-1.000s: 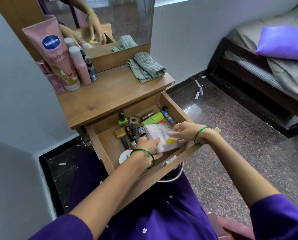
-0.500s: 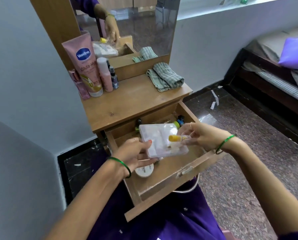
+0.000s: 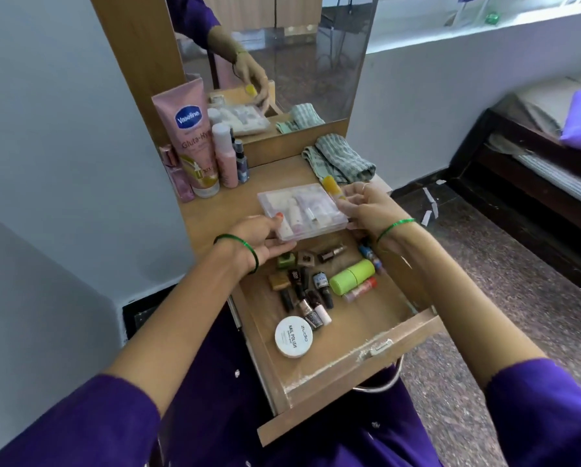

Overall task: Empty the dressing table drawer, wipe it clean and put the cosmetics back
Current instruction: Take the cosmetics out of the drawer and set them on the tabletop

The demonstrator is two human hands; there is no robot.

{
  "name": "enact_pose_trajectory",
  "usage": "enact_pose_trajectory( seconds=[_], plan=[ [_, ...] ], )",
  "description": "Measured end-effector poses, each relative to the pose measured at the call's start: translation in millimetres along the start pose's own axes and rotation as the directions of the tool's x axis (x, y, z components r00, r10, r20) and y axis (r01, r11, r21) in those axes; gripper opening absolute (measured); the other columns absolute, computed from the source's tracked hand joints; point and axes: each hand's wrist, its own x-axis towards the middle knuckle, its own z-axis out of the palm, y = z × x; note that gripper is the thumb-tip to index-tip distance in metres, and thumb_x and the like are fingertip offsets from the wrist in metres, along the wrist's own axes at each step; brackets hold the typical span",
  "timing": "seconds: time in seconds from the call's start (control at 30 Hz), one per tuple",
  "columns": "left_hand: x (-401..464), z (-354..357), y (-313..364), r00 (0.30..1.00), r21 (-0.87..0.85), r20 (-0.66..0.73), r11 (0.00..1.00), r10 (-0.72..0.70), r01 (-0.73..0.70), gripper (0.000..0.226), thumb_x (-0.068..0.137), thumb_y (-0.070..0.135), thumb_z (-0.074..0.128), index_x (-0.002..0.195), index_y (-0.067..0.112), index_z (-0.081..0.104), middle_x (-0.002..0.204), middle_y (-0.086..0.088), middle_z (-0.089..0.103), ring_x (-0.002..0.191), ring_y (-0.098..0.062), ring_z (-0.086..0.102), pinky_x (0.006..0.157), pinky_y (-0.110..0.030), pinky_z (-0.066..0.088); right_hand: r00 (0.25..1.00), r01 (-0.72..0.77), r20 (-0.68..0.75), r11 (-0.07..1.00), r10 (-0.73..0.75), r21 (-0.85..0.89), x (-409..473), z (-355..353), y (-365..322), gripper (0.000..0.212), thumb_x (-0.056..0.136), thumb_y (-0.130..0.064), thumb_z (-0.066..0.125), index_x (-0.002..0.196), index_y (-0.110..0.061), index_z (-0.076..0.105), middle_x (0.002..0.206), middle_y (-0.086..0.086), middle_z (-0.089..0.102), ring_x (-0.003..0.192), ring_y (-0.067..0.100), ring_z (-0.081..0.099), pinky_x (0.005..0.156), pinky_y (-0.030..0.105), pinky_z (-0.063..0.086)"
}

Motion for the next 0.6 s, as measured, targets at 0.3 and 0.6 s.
enact_pose_trajectory(
  seconds=[0.3,0.6],
  plan=[
    [28,-3,20,0.907,0.591,0.111,0.706,0.407,-0.390,0.060,0.062,0.017,0.086,0.113,0.010,0.055,0.119,-0.009,0.063,0.109,-0.022,0.061,0.096,-0.042,0.049,0.999,0.024,-0.042,1.000,-0.024,-0.006,44,17,-18,0.011,0.092,-0.012,0.055,0.084,-0.019,0.052,0.064,-0.002,0.046,0.067,0.022,0.051,0.064,0.036,0.046],
    [69,-1,21,0.811,0.903,0.031,0.332,0.585,-0.274,0.055,0.070,0.041,0.079,0.109,0.009,0.058,0.095,-0.009,0.071,0.064,-0.029,0.068,0.060,-0.043,0.057,0.990,0.043,-0.132,0.994,-0.057,-0.104,67,9,-16,0.008,0.088,-0.025,0.059,0.090,-0.021,0.053,0.077,0.003,0.055,0.071,0.028,0.058,0.068,0.042,0.053]
  ],
)
